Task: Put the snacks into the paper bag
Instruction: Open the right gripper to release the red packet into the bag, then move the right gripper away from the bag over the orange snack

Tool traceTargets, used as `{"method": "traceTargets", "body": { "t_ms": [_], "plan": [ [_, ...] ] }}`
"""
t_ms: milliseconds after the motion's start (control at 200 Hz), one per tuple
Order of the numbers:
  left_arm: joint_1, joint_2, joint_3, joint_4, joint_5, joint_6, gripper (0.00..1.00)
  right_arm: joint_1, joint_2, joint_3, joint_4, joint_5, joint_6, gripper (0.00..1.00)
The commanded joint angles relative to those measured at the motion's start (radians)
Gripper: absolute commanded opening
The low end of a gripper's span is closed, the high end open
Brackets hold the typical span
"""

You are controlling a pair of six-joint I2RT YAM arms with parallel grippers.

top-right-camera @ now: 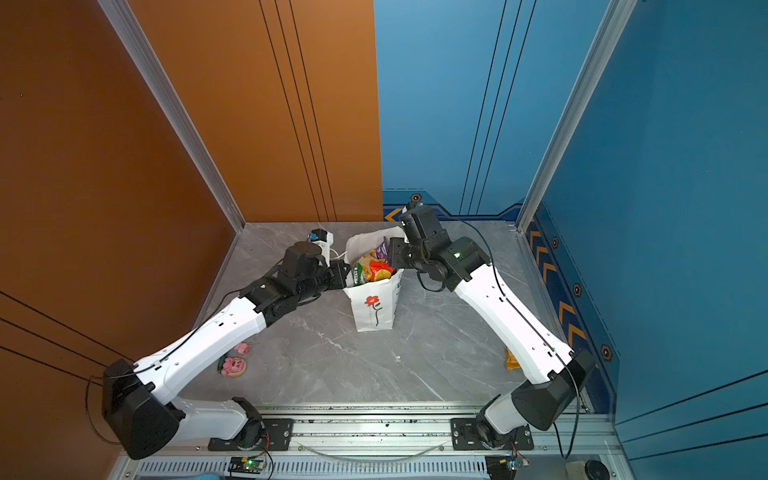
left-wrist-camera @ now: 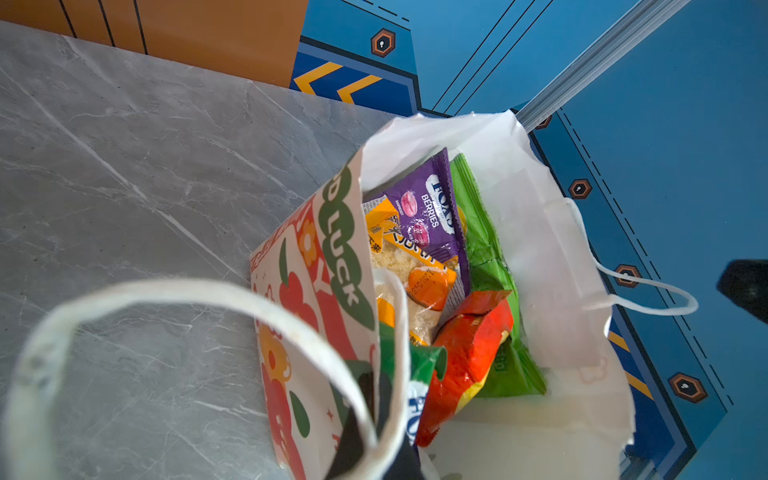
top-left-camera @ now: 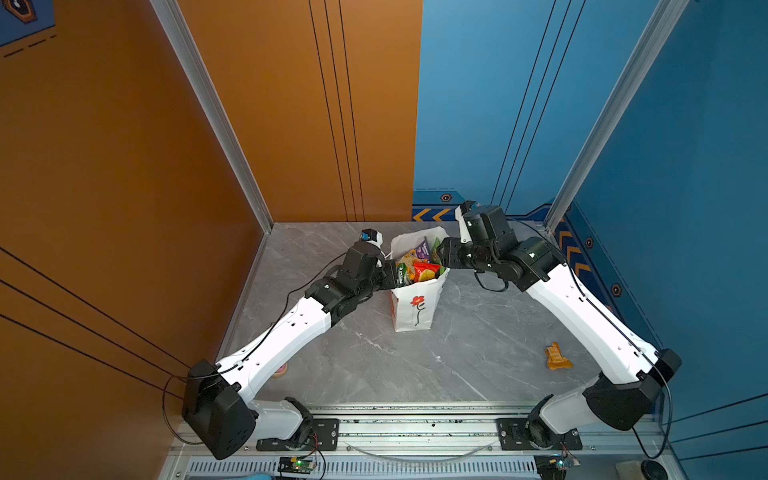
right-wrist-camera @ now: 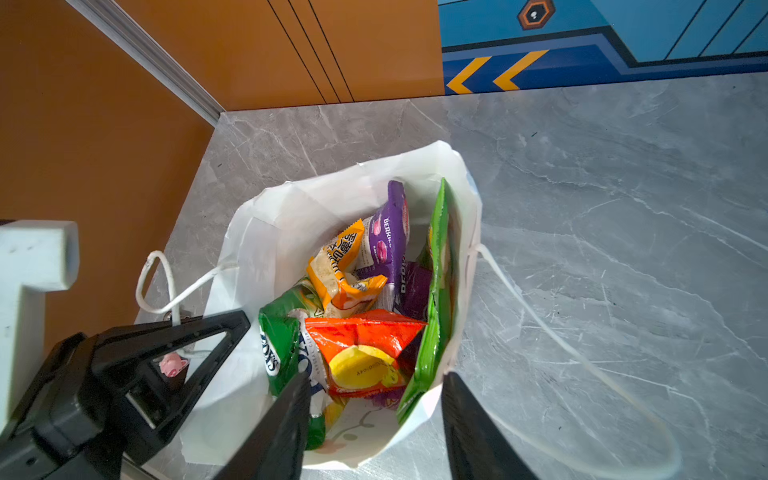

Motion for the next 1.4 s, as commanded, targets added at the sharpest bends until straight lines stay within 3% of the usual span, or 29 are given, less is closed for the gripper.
{"method": "traceTargets", "body": {
  "t_ms": [0, 145, 340, 686, 806, 866, 886, 1161, 1396],
  "plan": [
    [-0.015, -0.015, 0.045, 0.043, 0.01, 0.021, 0.0, -0.027, -0.063, -0.046, -0.018, 0.035, -0.004, 0.54],
    [-0.015, -0.016, 0.043, 0.044, 0.009, 0.022, 0.0, -0.096, -0.158, -0.141, -0.038, 0.039, -0.008, 0.57],
    [-0.014, -0.015, 0.046, 0.044, 0.016, 0.024, 0.0, -0.262, -0.284, -0.309, -0.073, 0.009, 0.003, 0.6],
    [-0.002, -0.015, 0.037, 0.051, 0.028, 0.025, 0.0, -0.568, -0.422, -0.649, -0.075, 0.07, 0.047, 0.65],
    [0.006, -0.019, 0.031, 0.052, 0.033, 0.024, 0.0, -0.631, -0.425, -0.718, -0.064, 0.09, 0.062, 0.72],
    [0.011, -0.023, 0.027, 0.054, 0.036, 0.022, 0.0, -0.655, -0.425, -0.745, -0.066, 0.134, 0.074, 0.97],
    [0.013, -0.025, 0.025, 0.054, 0.037, 0.02, 0.0, -0.666, -0.426, -0.753, -0.065, 0.143, 0.075, 1.0],
    [0.021, -0.044, 0.01, 0.061, 0.037, 0.017, 0.0, -0.89, -0.486, -0.886, 0.003, 0.112, 0.097, 1.0],
    [0.019, -0.042, 0.011, 0.058, 0.031, 0.012, 0.0, -0.994, -0.499, -1.023, 0.089, 0.088, 0.131, 1.0]
  ]
}}
